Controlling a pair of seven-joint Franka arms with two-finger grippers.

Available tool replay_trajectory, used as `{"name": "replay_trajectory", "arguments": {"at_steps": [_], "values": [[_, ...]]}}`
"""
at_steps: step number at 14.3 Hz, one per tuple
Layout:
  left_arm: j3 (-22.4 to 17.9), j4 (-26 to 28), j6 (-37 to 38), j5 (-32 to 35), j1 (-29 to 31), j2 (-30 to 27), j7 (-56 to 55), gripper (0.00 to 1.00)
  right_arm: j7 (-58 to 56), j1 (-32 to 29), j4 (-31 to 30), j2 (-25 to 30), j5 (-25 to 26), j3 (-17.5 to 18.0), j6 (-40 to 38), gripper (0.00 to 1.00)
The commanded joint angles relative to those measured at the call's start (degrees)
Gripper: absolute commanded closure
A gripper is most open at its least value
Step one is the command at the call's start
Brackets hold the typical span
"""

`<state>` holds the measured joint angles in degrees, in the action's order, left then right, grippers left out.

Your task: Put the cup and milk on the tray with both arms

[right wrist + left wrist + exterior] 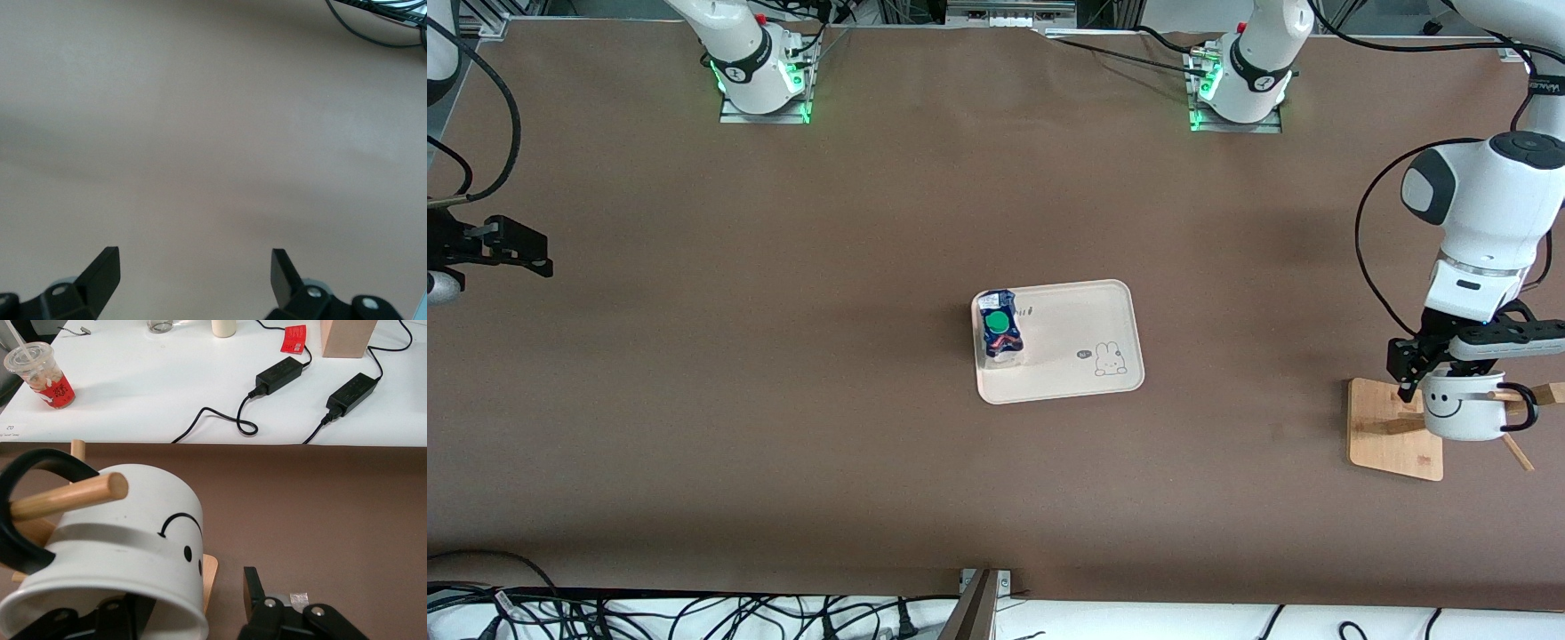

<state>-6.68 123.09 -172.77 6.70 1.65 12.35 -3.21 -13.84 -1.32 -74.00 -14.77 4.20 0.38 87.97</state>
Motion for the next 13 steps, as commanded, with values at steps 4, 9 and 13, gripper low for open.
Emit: {"name": "replay_trajectory", "arguments": {"at_steps": [4, 9, 13], "values": [[-0.3, 1.2, 0.0, 2.0, 0.4, -1.7, 3.5, 1.0, -0.6, 0.7, -1.4, 2.2, 0.9, -2.1, -5.3, 0.0], [-0.2, 0.5, 0.2, 1.9, -0.4, -2.4, 2.7, 1.0, -0.6, 0.7, -0.6, 1.9, 0.7, -2.1, -7.4, 0.0], [0.2, 0.5, 0.7, 1.5, -3.6, -4.8, 2.1, 1.0, -0.3, 0.7, -0.6, 1.9, -0.7, -2.1, -8.3, 0.0]]}}
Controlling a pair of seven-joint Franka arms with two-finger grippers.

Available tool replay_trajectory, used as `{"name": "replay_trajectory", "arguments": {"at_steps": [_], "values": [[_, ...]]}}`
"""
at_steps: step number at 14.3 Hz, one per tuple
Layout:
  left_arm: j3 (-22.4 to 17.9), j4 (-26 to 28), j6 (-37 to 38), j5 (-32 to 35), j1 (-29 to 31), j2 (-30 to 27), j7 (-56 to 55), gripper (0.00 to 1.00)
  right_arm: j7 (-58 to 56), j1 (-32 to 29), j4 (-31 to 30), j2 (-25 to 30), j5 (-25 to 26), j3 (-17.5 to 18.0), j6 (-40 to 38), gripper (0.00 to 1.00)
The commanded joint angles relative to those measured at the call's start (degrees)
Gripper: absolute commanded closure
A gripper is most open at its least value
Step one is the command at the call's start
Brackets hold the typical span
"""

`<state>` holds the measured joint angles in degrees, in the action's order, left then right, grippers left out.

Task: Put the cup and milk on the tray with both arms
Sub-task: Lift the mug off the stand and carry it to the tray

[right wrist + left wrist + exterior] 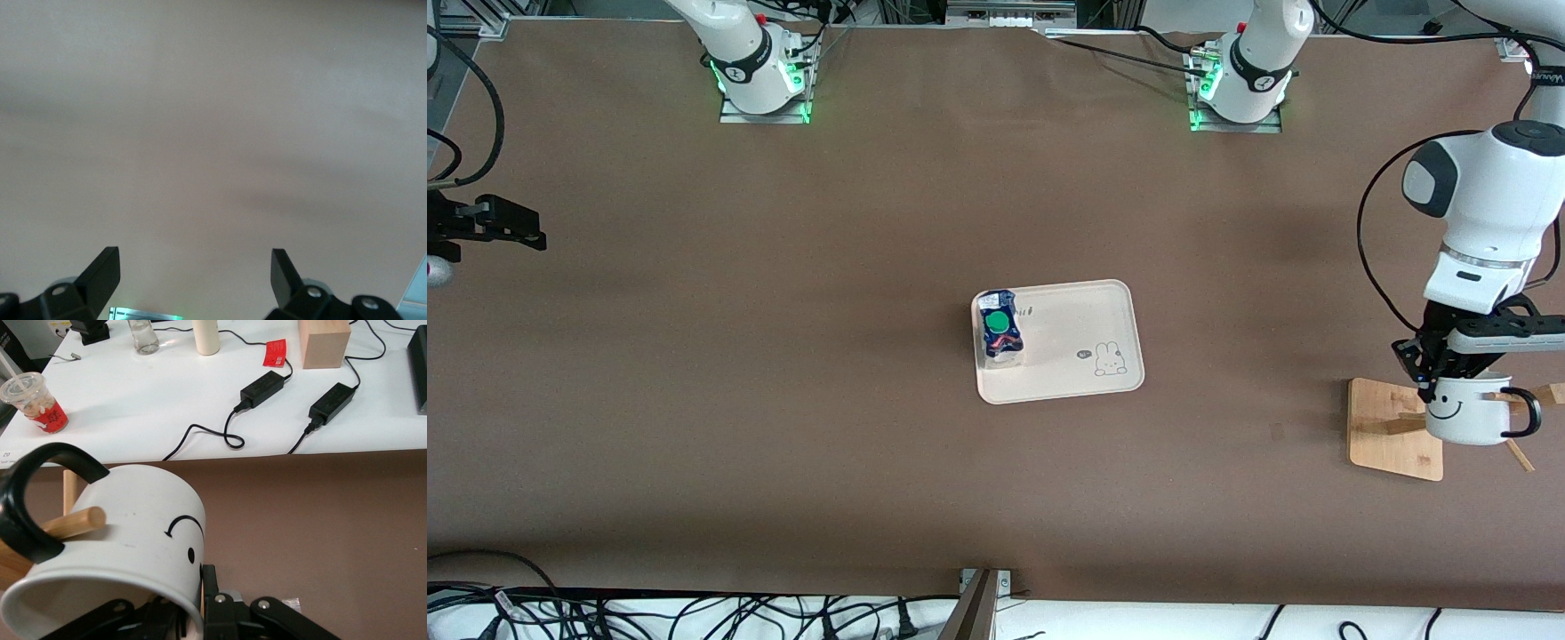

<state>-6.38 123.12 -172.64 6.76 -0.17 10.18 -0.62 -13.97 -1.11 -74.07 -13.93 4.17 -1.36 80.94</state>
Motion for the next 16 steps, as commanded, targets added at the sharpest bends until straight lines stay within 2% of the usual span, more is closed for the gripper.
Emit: {"name": "replay_trajectory", "arguments": {"at_steps": [1, 5, 6, 8, 10, 13, 14, 16], "values": [[0.0, 0.5, 1.2, 1.4, -2.8, -3.1, -1.0, 1.0, 0.9, 0.5, -0.5, 1.1, -0.9, -0.4, -1.5, 0.0], [1.1, 0.2, 6.9, 1.2, -7.7, -4.8, -3.8, 1.0, 7.5, 0.5, -0.5, 1.1, -0.9, -0.2, -2.8, 0.0], [3.0, -0.6, 10.2, 1.2, -7.9, -5.3, -3.8, 1.0, 7.5, 0.6, -0.5, 1.1, -0.9, -0.2, -2.8, 0.0], [5.9, -4.3, 21.4, 1.1, -8.4, -4.8, -3.8, 1.0, 7.5, 0.6, -0.5, 1.0, -0.9, -0.2, -2.8, 0.0], [8.7, -8.1, 29.3, 1.1, -9.1, -2.9, -3.9, 1.0, 7.5, 0.5, -0.5, 1.0, -0.9, -0.2, -2.8, 0.0], [12.6, -10.0, 32.1, 0.0, -9.6, 1.4, -5.1, 1.0, 7.5, 0.4, -0.5, 0.8, -0.9, -0.3, -2.7, 0.0], [13.0, -10.0, 32.6, -1.6, -9.8, 2.4, -6.1, 1.0, 7.5, 0.3, -0.5, 0.8, -0.9, -0.3, -2.8, 0.0], [13.0, -12.3, 38.8, -4.7, -11.9, 4.1, -6.2, 1.0, 7.6, 0.5, -0.5, 0.8, -0.9, -0.3, -2.7, 0.0]]}}
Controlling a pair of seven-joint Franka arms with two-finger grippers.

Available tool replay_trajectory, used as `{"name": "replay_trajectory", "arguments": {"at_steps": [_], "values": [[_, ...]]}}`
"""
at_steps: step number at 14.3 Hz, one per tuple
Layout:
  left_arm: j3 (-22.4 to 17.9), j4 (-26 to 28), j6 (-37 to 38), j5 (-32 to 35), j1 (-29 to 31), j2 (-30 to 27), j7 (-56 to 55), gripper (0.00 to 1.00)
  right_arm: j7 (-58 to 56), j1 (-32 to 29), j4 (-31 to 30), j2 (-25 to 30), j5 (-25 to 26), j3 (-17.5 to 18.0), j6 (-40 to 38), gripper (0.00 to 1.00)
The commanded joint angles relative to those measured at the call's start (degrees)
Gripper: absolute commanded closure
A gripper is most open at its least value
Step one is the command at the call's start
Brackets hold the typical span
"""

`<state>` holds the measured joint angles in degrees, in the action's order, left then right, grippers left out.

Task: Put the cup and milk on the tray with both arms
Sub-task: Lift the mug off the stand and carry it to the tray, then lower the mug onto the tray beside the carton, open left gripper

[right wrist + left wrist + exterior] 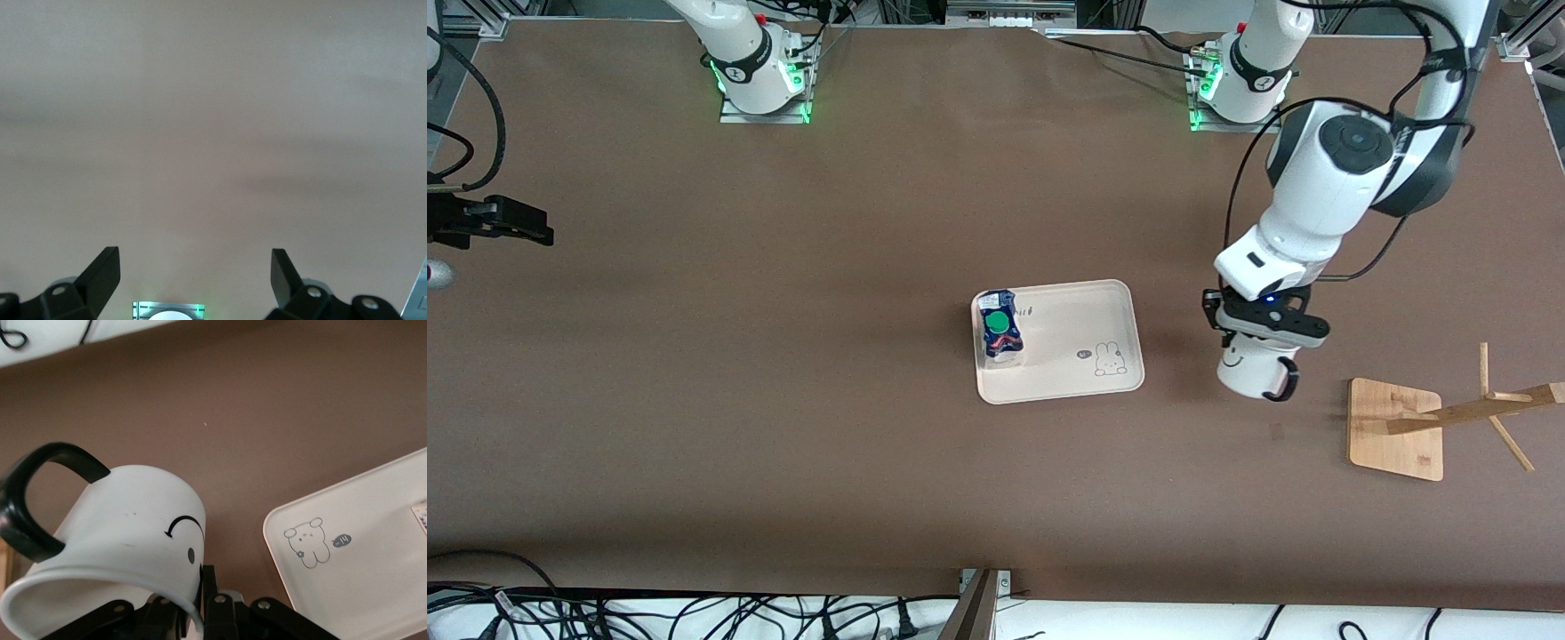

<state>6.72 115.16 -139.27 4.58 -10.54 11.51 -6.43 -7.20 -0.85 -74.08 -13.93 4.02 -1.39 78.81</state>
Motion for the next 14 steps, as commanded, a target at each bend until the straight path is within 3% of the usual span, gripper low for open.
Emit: {"name": "replay_trajectory", "arguments": {"at_steps": [1, 3, 6, 14], "values": [[0.0, -7.3, 10.5, -2.9, -2.8, 4.3, -0.4, 1.0, 0.8, 0.2, -0.5, 0.8, -0.8, -0.3, -0.6, 0.0], [0.1, -13.6, 17.5, -5.1, -4.7, 8.5, -0.4, 1.0, 0.7, 0.2, -0.5, 0.8, -0.8, -0.2, -0.7, 0.0], [0.1, -17.8, 19.6, -12.0, -6.9, 14.1, -0.2, 1.0, 0.7, 0.3, -0.5, 0.8, -0.7, -0.1, -0.7, 0.0], [0.0, -26.1, 22.7, -12.6, -13.2, 26.1, -0.4, 1.0, 0.8, 0.3, -0.5, 0.9, -2.8, 0.0, -0.8, 0.0]]}}
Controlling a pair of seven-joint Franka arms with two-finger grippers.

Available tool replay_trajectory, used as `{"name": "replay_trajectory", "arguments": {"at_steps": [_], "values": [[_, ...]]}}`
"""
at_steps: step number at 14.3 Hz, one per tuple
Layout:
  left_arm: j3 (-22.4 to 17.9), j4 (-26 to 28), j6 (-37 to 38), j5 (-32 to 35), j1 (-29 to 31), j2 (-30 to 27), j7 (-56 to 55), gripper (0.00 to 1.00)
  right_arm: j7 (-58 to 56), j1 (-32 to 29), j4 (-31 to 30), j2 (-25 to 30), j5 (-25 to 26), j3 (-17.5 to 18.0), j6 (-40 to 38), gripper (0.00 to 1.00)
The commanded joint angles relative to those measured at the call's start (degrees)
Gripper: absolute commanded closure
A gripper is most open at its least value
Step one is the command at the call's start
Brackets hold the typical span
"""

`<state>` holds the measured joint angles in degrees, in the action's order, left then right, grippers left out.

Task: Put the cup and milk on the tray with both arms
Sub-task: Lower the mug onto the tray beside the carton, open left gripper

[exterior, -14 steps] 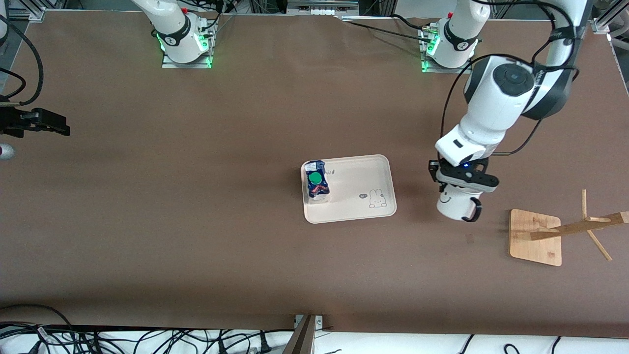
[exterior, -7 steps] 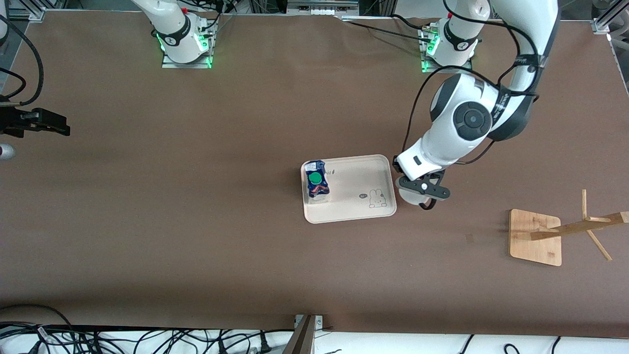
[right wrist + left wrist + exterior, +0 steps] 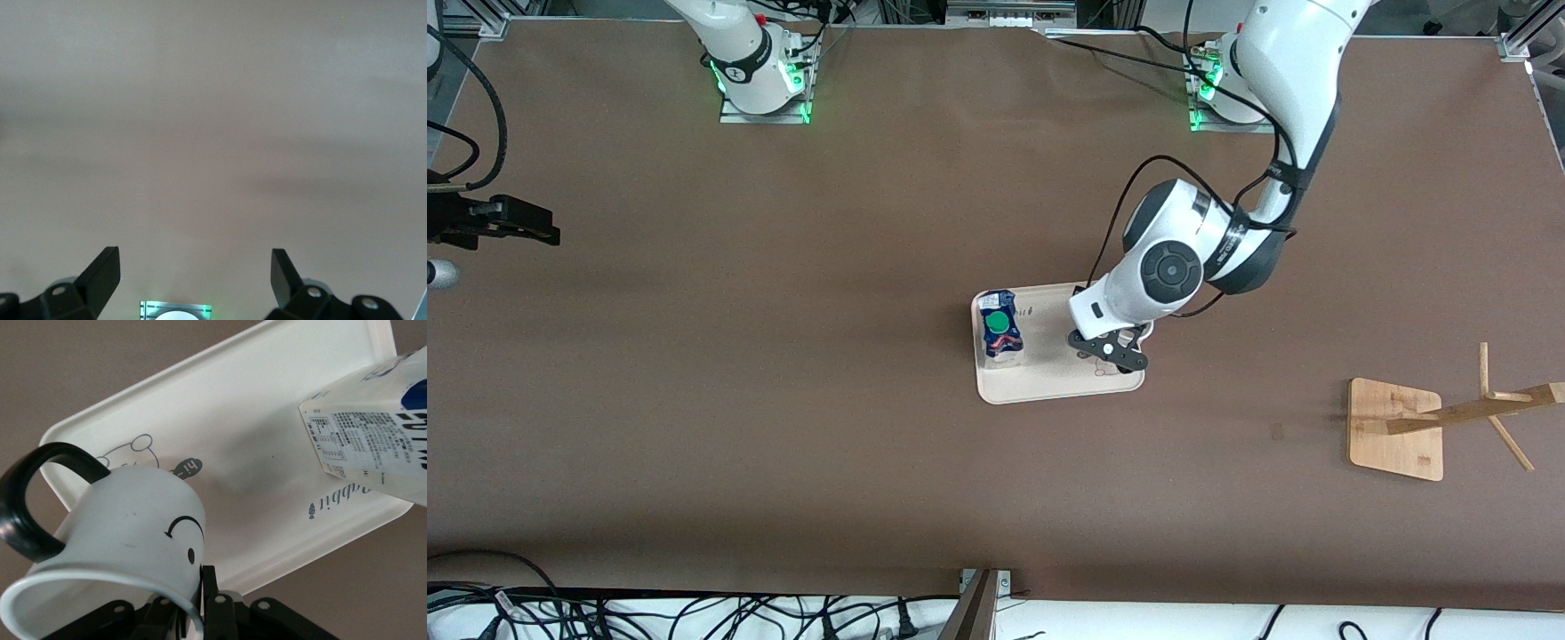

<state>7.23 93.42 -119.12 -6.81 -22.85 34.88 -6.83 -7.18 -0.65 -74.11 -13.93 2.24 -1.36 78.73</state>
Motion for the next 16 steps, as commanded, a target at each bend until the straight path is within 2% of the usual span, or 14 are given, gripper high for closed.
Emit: {"name": "replay_trajectory", "arguments": {"at_steps": [1, 6, 7, 8, 9, 16], "values": [[-0.5, -4.8, 2.6, -1.3, -1.1, 3.7, -0.1, 1.0, 0.8, 0.1, -0.5, 0.9, -0.9, -0.1, -0.9, 0.0], [-0.7, -4.8, 2.6, -1.4, -1.6, 4.8, -0.9, 1.0, 0.9, 0.1, -0.5, 0.9, -0.8, -0.1, -0.9, 0.0], [-0.8, -4.8, 2.5, -1.4, -1.6, 4.8, -1.8, 0.96, 0.9, 0.1, -0.5, 0.9, -0.9, -0.1, -0.9, 0.0], [-0.9, -4.8, 2.4, -1.3, -1.6, 4.8, -1.7, 0.46, 0.9, 0.1, -0.5, 0.9, -0.8, -0.1, -0.9, 0.0], [-0.9, -4.8, 2.1, -1.2, -1.6, 4.7, -1.3, 0.0, 0.9, 0.1, -0.5, 0.9, -0.8, -0.1, -0.9, 0.0], [-3.0, -4.7, 2.4, -6.9, -1.5, 2.7, -2.0, 0.0, 1.0, 0.1, -0.6, 0.9, -0.7, -0.1, -1.0, 0.0]]}}
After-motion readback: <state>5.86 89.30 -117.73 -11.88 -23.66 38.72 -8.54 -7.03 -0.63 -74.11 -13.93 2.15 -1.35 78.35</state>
